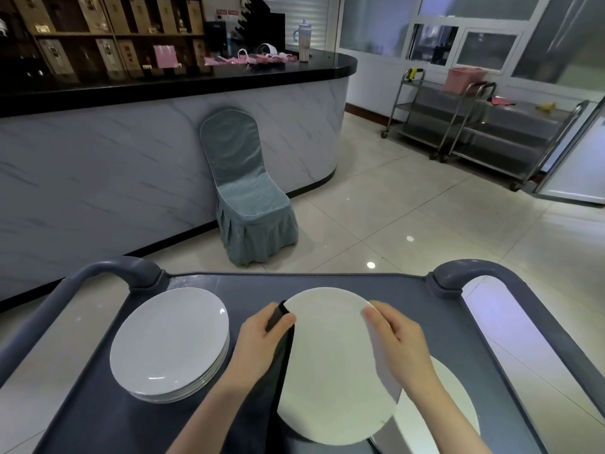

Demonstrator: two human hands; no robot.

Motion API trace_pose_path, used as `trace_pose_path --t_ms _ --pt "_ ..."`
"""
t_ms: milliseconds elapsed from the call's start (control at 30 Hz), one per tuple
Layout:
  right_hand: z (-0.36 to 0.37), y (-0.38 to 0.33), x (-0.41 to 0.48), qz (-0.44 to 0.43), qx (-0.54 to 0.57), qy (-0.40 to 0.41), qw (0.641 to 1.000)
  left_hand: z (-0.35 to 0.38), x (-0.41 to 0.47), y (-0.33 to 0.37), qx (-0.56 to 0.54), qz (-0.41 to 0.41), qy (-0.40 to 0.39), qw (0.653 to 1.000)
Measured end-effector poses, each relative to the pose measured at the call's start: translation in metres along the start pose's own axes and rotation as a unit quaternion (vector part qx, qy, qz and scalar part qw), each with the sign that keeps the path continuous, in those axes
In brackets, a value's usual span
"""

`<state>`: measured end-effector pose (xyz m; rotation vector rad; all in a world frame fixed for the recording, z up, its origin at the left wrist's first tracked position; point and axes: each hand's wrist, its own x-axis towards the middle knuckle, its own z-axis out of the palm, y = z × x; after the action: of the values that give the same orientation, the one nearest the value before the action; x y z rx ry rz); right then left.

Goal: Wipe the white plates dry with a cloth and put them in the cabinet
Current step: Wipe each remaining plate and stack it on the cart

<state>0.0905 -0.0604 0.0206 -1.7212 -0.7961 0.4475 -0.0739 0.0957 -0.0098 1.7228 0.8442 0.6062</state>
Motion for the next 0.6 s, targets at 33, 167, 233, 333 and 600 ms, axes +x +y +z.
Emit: trace_pose_path --t_ms 33,167,233,333,600 --pt "0.0 -0.002 0.0 -0.013 -0.011 -0.026 1.0 -0.003 0.003 0.005 0.013 0.02 -0.022 0.999" --pt "0.013 -0.006 0.0 -0.067 -0.116 -0.123 0.983 -0.001 0.012 0.025 0.109 0.116 -0.151 0.976" --pt "0.012 -0.007 0.001 -0.073 -0.105 -0.108 0.986 0.0 0.013 0.026 0.108 0.121 -0.143 0.976" --pt "0.003 -0.008 0.004 -0.033 -0.018 0.012 0.999 -0.002 0.011 0.014 0.017 0.065 -0.021 0.998" --pt "0.032 -0.004 -0.014 0.094 0.15 0.218 0.96 0.029 -0.003 -0.012 -0.136 -0.11 0.195 0.965"
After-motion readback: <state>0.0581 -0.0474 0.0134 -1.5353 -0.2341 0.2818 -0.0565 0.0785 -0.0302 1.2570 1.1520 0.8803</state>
